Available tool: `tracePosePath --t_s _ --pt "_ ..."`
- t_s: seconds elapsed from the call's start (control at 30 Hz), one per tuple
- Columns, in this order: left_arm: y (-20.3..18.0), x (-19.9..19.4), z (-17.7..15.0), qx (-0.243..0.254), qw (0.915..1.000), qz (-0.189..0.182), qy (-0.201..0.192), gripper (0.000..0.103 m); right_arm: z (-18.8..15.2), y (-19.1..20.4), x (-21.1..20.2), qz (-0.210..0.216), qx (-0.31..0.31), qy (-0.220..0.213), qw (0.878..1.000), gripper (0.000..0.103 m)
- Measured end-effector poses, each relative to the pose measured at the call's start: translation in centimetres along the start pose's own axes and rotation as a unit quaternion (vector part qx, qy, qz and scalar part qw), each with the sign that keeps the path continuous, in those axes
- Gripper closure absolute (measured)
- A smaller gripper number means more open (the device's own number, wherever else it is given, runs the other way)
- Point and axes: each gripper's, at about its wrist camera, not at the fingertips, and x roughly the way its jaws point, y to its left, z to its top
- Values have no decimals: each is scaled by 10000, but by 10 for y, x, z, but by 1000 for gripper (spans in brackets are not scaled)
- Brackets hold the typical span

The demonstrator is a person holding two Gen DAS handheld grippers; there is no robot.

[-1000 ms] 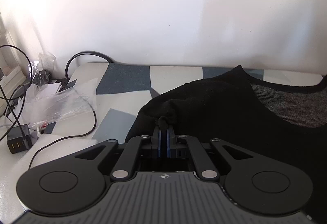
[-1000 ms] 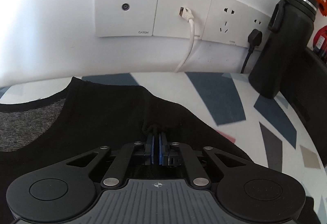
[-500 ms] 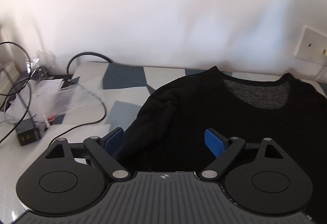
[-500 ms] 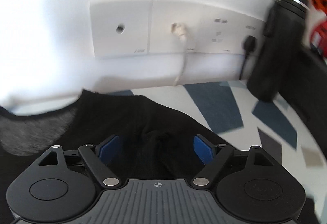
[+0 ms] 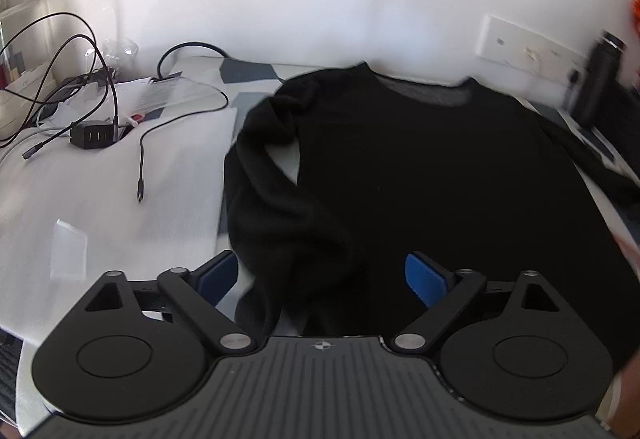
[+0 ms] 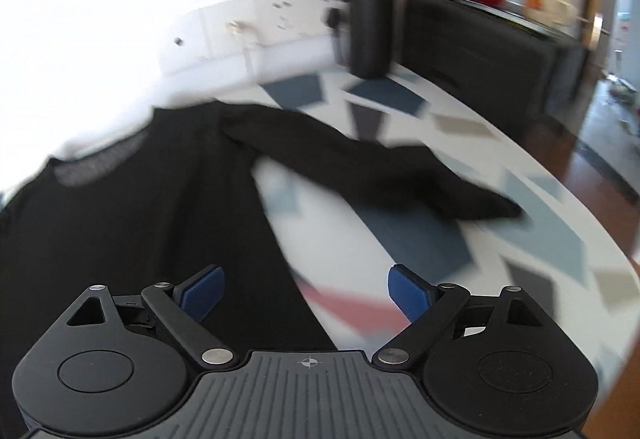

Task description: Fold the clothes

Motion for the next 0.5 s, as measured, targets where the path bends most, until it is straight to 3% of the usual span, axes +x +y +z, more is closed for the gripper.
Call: tracePosePath --t_s 0.17,0.27,0.5 --pt "4 -30 -42 366 9993 119 -7 8 -50 -26 -28 -520 80 265 9983 15" --pt "6 -43 -62 353 9993 102 22 7 -72 -36 -42 -537 66 425 9976 13" --pt "7 -45 -82 627 9954 664 281 5 -98 -45 -57 -506 -7 420 9978 12"
